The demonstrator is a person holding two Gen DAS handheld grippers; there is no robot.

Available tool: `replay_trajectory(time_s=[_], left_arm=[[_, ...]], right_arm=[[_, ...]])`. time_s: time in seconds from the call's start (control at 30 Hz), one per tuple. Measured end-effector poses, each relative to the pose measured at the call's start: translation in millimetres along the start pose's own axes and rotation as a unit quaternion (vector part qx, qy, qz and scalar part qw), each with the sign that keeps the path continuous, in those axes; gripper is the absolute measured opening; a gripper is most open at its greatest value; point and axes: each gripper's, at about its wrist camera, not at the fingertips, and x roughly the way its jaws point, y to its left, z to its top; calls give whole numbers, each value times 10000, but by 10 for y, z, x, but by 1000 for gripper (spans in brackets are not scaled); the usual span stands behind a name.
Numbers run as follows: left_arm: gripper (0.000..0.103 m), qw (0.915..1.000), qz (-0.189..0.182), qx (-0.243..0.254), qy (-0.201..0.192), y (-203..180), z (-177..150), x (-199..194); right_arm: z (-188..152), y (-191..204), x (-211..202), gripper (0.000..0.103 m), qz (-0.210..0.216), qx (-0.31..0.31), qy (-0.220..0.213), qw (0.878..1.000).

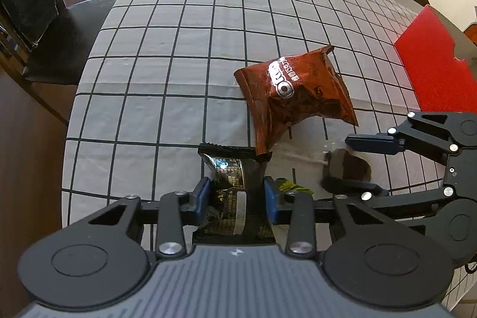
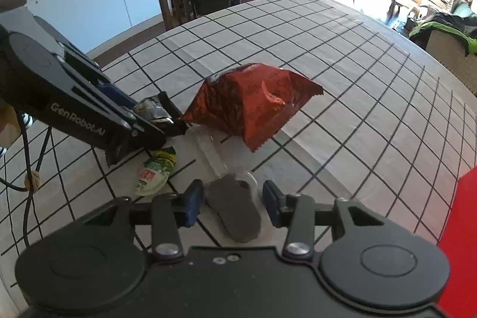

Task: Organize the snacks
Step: 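Carry the black bar and grey item over the red box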

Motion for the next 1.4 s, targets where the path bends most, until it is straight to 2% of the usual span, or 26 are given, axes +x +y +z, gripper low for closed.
replay_trajectory(time_s=[0.5, 0.8, 1.07, 1.4], left_arm=[[35, 9998, -38, -182, -35, 113, -125, -183], [34, 9994, 18, -83, -334, 15, -188, -515], [34, 9970, -220, 177, -721, -357, -83, -864], [35, 9881, -558, 763, -1214, -1223, 182, -1149]], right_arm=[[-421, -138, -367, 40, -57, 1342, 30, 9909], [-513, -118, -832, 40, -207, 1888, -399, 9810], [-515, -312, -1407, 40, -563, 2169, -945, 9700], [-682, -820, -1963, 40, -1193, 2466, -1430, 9510]])
